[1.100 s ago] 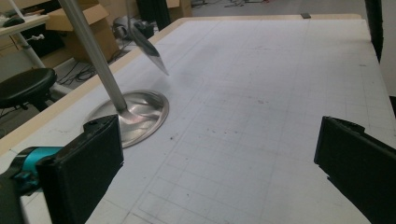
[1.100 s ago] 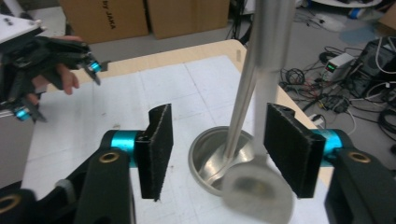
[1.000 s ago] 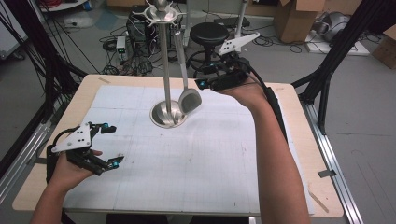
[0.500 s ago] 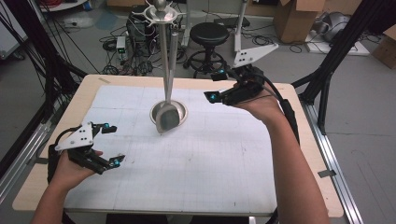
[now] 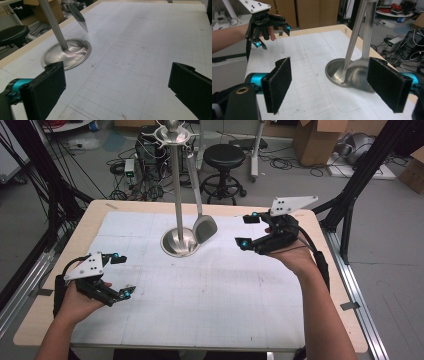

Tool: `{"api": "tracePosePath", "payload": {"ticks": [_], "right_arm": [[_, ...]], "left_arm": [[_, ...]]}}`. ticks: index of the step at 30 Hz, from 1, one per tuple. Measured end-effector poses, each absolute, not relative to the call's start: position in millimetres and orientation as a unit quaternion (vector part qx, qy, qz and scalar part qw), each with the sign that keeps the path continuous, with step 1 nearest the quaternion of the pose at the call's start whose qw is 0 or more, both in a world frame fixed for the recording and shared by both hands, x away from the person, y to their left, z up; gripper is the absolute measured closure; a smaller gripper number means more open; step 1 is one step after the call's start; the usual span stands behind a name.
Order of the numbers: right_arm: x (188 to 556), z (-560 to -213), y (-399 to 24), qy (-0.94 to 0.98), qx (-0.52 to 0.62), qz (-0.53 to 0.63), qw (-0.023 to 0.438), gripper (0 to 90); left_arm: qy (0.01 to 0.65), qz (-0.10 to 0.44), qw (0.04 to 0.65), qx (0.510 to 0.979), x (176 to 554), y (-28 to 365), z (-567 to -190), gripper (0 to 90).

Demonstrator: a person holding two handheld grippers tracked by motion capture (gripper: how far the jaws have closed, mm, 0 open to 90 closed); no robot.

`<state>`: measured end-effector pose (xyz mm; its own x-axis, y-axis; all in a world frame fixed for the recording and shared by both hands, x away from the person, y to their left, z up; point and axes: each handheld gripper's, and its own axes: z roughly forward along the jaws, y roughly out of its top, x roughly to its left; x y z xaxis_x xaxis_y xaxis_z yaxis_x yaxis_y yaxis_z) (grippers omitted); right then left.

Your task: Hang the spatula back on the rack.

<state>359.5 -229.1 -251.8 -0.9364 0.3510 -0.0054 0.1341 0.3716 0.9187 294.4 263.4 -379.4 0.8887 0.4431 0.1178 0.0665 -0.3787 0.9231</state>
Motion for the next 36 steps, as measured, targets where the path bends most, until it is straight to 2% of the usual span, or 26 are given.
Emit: {"api": "tracePosePath", "payload": {"ticks": [11,36], "right_arm": [[343,-292,-261,0.801,0.180,0.561,0.103,16.3],[316,-358,-297,0.766,0.234,0.588,0.114,14.1]], "left_arm": [[0.160,0.172,0.541,0.808,295,265,-381,1.7],[0.157,0.145,0.550,0.807,296,262,-387,1.7]]}}
